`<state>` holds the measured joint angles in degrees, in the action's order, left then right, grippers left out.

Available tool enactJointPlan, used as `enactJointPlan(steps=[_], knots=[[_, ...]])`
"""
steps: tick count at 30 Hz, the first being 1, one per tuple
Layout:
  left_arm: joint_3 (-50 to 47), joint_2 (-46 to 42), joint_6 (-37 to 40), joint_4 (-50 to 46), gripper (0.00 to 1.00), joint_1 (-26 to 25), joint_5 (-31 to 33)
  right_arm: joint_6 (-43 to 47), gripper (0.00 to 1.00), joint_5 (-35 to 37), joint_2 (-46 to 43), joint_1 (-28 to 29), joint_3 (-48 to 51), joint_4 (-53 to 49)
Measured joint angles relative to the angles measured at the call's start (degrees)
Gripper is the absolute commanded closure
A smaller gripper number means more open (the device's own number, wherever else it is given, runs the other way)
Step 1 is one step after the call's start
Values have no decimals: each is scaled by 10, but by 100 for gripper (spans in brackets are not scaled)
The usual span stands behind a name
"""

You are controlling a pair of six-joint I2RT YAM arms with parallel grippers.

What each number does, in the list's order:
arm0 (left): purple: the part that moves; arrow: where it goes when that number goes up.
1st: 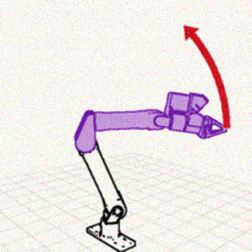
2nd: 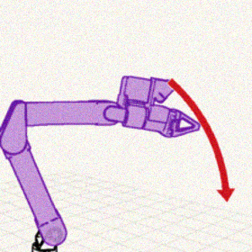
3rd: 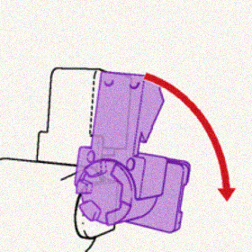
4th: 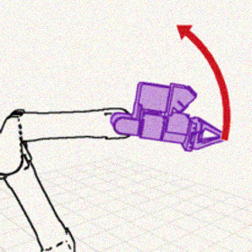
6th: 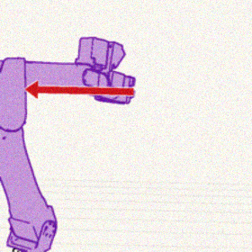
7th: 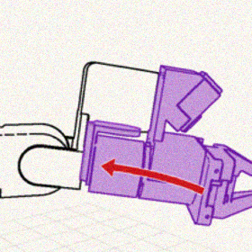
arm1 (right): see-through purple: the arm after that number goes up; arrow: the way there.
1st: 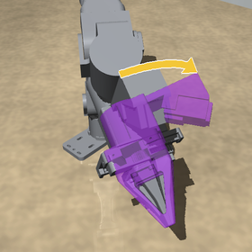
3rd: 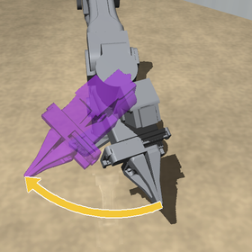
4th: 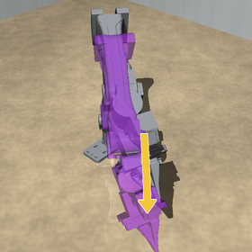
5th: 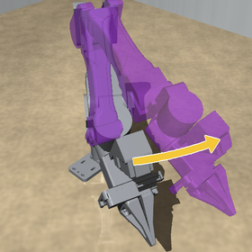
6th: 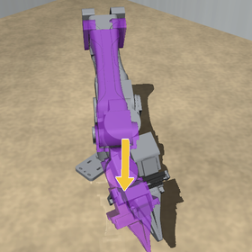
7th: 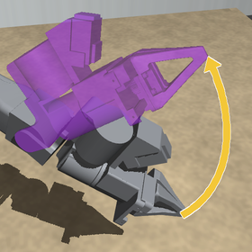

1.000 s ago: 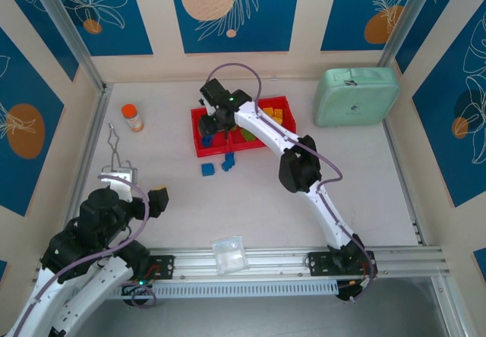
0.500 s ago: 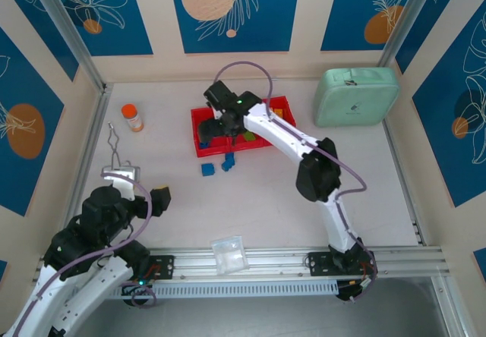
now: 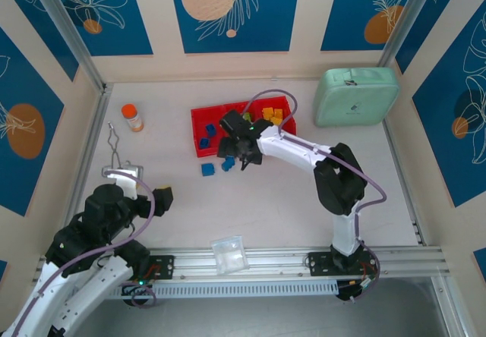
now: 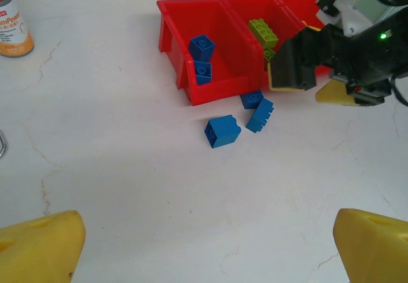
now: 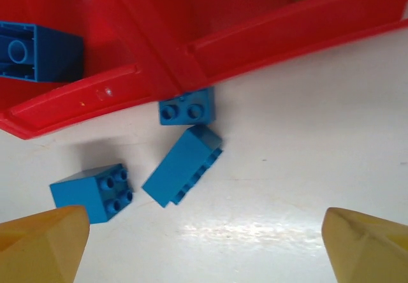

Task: Sort the legos into containers by color
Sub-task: Pick up the lego from the center of the table, then place the lego in the container.

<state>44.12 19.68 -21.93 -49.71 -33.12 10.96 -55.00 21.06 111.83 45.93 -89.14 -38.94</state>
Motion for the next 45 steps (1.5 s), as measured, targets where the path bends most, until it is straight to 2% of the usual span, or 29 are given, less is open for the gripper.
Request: enactJointPlan(steps=[3, 14, 20, 24, 30, 35, 37, 41, 45], knots=[[0, 0, 0, 0, 1, 0, 0, -30, 5, 0, 22, 8, -11, 21], [0, 0, 0, 0, 1, 0, -1, -111, 18, 54, 81, 21, -30, 29], [0, 0, 0, 0, 1, 0, -1, -128, 18, 59, 110, 22, -34, 38], [0, 0, 0, 0, 1, 0, -1, -128, 23, 70, 122, 26, -35, 36], [0, 0, 0, 0, 1, 0, -1, -122, 42, 92, 115, 33, -16, 39], [0, 0, 0, 0, 1, 0, -1, -101, 71, 105, 95, 36, 21, 56], [0, 0, 0, 0, 1, 0, -1, -92, 78, 106, 89, 35, 33, 63], [0, 0, 0, 0, 1, 0, -1, -72, 85, 96, 71, 39, 51, 77], [0, 0, 0, 0, 1, 0, -1, -33, 85, 87, 36, 48, 58, 80]])
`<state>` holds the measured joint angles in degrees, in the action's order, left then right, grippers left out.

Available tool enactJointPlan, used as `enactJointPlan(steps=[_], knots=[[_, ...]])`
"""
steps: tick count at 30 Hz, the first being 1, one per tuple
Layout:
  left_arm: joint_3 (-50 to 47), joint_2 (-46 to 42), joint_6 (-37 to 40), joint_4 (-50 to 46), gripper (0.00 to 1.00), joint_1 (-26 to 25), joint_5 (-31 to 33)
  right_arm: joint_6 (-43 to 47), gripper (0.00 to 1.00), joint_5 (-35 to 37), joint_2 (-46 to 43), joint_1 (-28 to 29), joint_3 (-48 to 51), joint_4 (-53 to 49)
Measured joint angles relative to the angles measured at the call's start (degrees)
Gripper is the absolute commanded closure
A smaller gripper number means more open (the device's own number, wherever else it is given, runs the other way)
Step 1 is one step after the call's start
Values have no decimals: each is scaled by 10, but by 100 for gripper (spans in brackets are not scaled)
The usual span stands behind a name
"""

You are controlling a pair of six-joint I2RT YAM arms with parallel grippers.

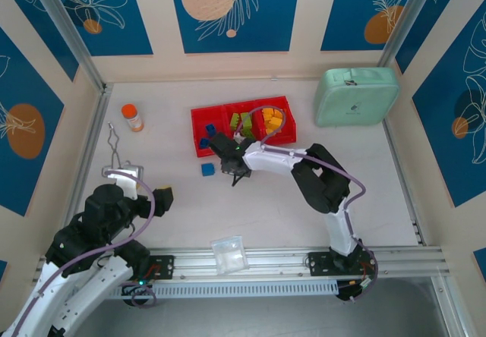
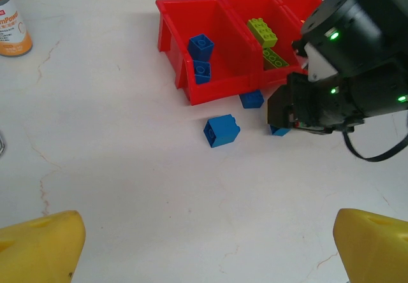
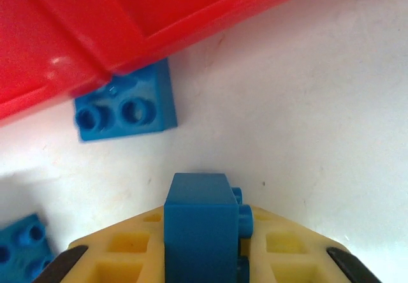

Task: Sort the legos into containers by color
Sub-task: Place the lego in the container, then pick up the lego from the center of the table.

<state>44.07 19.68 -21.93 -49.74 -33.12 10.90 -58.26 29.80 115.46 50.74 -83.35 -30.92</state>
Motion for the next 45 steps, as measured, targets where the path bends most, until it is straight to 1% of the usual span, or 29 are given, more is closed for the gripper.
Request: enactJointPlan(steps=[3, 6, 8, 12, 14, 17, 19, 21, 23, 24, 26, 27, 29, 31, 34, 37, 39, 41, 43, 45], knots=[[0, 0, 0, 0, 1, 0, 0, 57, 85, -17, -33, 7, -25, 4], [0, 0, 0, 0, 1, 0, 0, 128, 83, -38, -34, 7, -105, 12], [0, 0, 0, 0, 1, 0, 0, 175, 82, -58, -16, 4, -180, 9], [0, 0, 0, 0, 1, 0, 0, 256, 81, -99, 65, -12, -356, -9], [0, 0, 0, 0, 1, 0, 0, 292, 80, -114, 125, -24, -444, -34], [0, 0, 0, 0, 1, 0, 0, 327, 80, -127, 201, -41, -529, -75], [0, 0, 0, 0, 1, 0, 0, 341, 80, -136, 237, -52, -555, -99], [0, 0, 0, 0, 1, 0, 0, 350, 79, -140, 261, -63, -560, -119], [0, 0, 0, 0, 1, 0, 0, 356, 74, -149, 274, -73, -560, -136], [0, 0, 0, 0, 1, 0, 0, 358, 68, -152, 277, -78, -560, -141], [0, 1, 0, 0, 1, 0, 0, 362, 51, -160, 279, -86, -560, -150], [0, 2, 0, 0, 1, 0, 0, 365, 44, -162, 279, -90, -560, -153], [0, 8, 0, 0, 1, 0, 0, 369, 23, -167, 279, -97, -561, -157], [0, 17, 0, 0, 1, 0, 0, 374, 15, -168, 278, -98, -561, -165], [0, 37, 0, 0, 1, 0, -5, 375, 11, -170, 262, -95, -542, -170], [0, 72, -7, 2, 1, 0, -17, 373, 8, -181, 212, -90, -491, -173], [-3, 105, -22, 16, 1, 0, -29, 373, 5, -188, 163, -87, -446, -168], [-19, 143, -45, 42, 1, 0, -46, 371, 2, -193, 94, -86, -381, -153], [-40, 191, -68, 72, 1, 0, -62, 369, 0, -194, 17, -85, -310, -132], [-55, 244, -89, 98, 1, -2, -71, 367, 1, -194, -66, -87, -235, -111]])
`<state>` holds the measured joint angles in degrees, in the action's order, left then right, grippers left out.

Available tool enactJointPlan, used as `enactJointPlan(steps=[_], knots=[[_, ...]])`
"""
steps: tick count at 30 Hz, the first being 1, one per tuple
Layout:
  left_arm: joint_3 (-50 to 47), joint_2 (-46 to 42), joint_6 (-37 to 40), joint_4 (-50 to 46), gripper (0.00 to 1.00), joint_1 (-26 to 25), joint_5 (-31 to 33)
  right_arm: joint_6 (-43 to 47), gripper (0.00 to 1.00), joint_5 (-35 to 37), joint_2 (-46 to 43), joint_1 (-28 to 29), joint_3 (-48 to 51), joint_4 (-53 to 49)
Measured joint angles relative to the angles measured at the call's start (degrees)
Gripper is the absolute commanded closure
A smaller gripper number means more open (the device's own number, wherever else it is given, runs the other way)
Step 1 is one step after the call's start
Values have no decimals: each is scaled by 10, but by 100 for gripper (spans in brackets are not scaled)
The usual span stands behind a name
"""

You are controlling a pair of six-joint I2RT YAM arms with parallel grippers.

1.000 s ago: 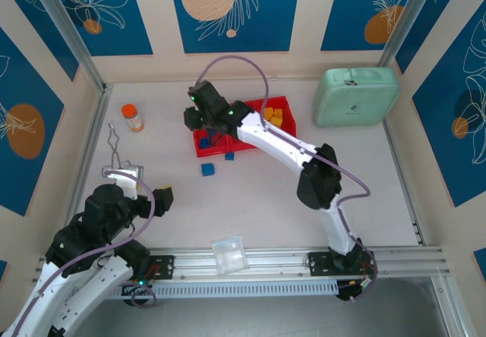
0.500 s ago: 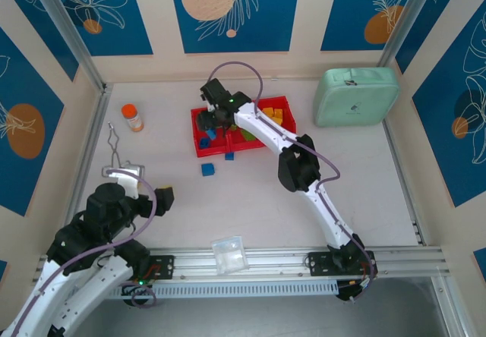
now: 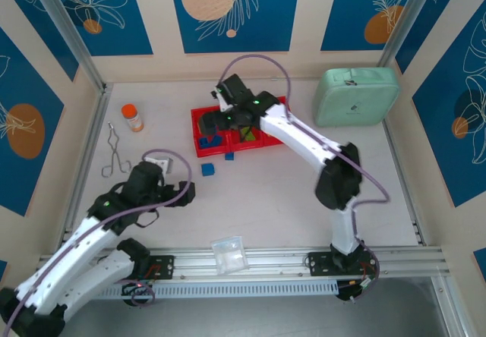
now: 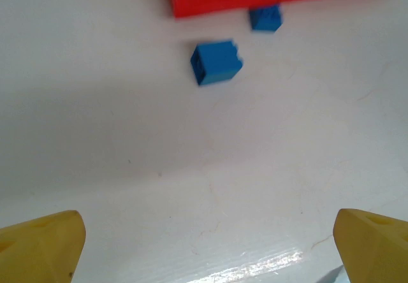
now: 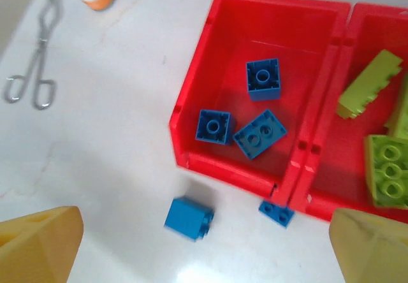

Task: Sort the legos into containers by color
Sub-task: Pick up the lego from the center of the table.

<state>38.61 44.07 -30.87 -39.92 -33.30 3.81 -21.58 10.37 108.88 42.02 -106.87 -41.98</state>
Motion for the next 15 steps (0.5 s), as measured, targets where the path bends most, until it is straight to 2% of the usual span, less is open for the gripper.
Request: enactJointPlan(steps=[6, 11, 15], knots=[[4, 153, -33, 76, 1, -8, -2, -14, 1, -10, -227, -46, 225, 57], [60, 297, -38, 127, 0, -12, 11, -24, 1, -18, -337, -93, 363, 64], [112, 403, -38, 159, 2, -14, 21, -30, 1, -28, -400, -124, 432, 57]])
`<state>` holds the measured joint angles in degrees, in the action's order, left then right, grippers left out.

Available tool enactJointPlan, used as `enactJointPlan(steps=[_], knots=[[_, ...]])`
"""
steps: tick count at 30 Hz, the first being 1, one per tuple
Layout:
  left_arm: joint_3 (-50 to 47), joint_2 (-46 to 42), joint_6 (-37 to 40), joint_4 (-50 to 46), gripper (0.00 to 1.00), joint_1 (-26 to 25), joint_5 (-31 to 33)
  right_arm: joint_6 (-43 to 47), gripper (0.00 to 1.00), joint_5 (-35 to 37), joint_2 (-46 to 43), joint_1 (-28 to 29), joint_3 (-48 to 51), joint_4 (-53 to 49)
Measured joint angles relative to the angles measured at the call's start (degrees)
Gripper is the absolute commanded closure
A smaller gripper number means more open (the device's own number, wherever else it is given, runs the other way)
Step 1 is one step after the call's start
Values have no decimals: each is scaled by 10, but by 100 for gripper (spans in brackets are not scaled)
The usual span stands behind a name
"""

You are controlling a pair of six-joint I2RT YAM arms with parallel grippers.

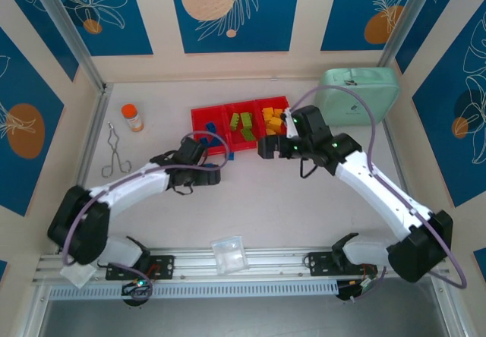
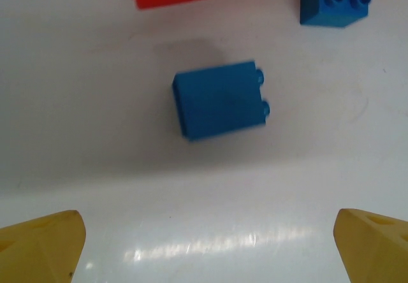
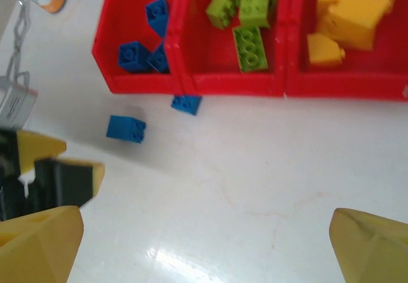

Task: Sort the legos into containers by color
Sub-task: Pick up the lego from the center of the table, then place the lego in the container.

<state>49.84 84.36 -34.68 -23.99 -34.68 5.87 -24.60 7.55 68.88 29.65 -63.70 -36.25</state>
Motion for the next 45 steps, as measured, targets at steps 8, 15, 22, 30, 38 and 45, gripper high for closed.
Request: enactJointPlan(steps=[8, 15, 22, 30, 38, 45], knots=[[80, 138, -14, 13, 18, 0, 34, -3, 1, -18, -61, -35, 32, -6], [112, 188, -30, 17, 48, -1, 52, -3, 1, -35, -64, -35, 47, -6], [124, 196, -31, 12, 77, 0, 52, -3, 1, -36, -68, -37, 50, -6], [119, 118, -21, 23, 79, -13, 43, 1, 1, -35, -73, -45, 50, -6], [271, 91, 44, -39, 67, -9, 89, -5, 1, -35, -75, -47, 51, -6], [400, 188, 83, -93, 64, 9, 117, -16, 1, -36, -83, -47, 67, -9]])
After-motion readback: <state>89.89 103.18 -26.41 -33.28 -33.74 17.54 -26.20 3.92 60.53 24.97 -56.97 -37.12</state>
